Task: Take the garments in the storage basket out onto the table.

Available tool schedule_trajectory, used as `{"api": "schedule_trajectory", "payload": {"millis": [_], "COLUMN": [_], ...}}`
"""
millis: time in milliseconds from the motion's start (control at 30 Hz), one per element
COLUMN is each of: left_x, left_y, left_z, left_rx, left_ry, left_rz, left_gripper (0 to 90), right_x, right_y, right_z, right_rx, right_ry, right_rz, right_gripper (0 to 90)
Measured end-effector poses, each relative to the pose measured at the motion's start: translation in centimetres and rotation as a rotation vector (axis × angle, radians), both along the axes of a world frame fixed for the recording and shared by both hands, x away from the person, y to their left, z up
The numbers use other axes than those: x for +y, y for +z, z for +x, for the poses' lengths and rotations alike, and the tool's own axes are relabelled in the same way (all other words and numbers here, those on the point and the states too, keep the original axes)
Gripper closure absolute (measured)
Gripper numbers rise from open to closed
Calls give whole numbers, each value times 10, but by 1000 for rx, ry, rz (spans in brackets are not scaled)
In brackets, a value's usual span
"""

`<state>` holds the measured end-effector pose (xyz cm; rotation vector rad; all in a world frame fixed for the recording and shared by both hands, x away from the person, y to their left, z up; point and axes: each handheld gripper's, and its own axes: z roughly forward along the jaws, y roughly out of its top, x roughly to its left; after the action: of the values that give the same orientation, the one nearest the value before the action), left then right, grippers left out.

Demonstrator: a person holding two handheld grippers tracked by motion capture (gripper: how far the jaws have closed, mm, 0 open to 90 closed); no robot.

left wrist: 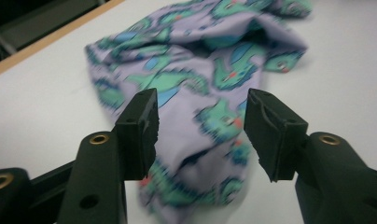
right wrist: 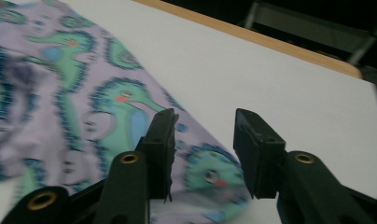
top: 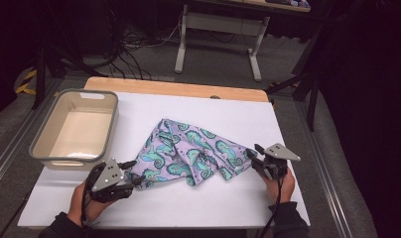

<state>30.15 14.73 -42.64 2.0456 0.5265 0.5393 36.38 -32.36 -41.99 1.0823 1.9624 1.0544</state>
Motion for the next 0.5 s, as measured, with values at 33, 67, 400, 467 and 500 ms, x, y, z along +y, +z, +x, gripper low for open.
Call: {"api": "schedule_trajectory", "payload": {"millis": [33, 67, 400, 467, 500], "left_x": [-7, -16, -60, -62, -62], "left_y": [-1, -3, -34, -36, -37], "left_z": [0, 0, 20, 26, 29], "left_rx": [2, 10, 89, 103, 110], "left_ry": [-16, -42, -121, -108, -99], "left_rz": [12, 23, 192, 204, 206], "left_gripper": [444, 429, 452, 485, 505], "right_x": [6, 13, 85, 100, 109], "right_y": [1, 2, -6, -10, -14], "right_z": [-1, -1, 9, 13, 16], "right_rx": [2, 2, 111, 138, 141], "right_ry": [28, 60, 313, 340, 336], "right_rz": [4, -2, -72, -121, -161], "right_gripper": [560, 538, 413, 411, 416]}}
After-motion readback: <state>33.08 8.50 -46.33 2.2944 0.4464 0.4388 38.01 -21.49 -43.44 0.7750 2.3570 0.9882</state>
